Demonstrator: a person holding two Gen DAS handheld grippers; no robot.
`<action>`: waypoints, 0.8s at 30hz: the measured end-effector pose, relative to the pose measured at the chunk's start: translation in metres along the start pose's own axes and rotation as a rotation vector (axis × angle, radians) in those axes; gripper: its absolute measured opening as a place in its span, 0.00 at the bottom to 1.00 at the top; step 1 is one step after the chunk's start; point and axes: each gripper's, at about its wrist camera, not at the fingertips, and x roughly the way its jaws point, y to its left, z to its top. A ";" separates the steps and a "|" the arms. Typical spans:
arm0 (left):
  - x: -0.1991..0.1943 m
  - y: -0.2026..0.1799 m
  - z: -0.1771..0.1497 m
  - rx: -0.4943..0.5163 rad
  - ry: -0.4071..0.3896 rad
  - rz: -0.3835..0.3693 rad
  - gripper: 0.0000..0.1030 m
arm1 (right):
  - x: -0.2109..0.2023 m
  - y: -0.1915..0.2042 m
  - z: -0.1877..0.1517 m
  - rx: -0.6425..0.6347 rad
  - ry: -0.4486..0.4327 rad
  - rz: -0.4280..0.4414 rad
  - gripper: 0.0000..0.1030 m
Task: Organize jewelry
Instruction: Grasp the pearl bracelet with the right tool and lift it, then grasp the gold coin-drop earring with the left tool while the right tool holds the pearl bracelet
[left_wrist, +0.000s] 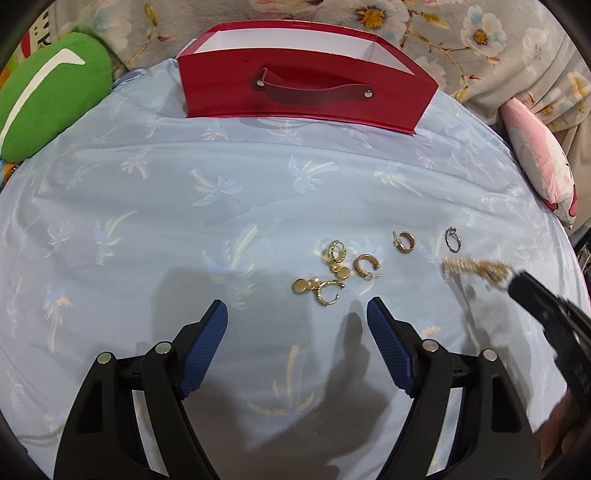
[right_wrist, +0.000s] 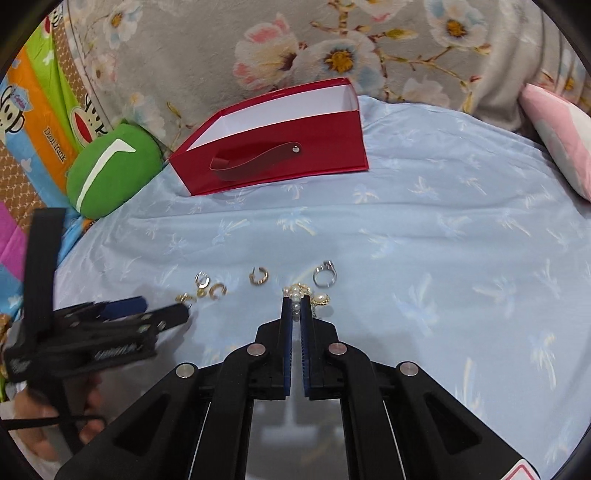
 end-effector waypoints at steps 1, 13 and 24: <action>0.001 -0.002 0.001 0.006 -0.004 0.007 0.71 | -0.003 -0.001 -0.004 0.002 0.001 0.001 0.03; 0.003 -0.008 0.002 0.071 -0.068 -0.025 0.22 | -0.009 -0.001 -0.014 0.036 0.002 0.031 0.03; 0.000 -0.011 -0.003 0.075 -0.072 -0.106 0.12 | -0.008 0.000 -0.015 0.048 0.002 0.039 0.03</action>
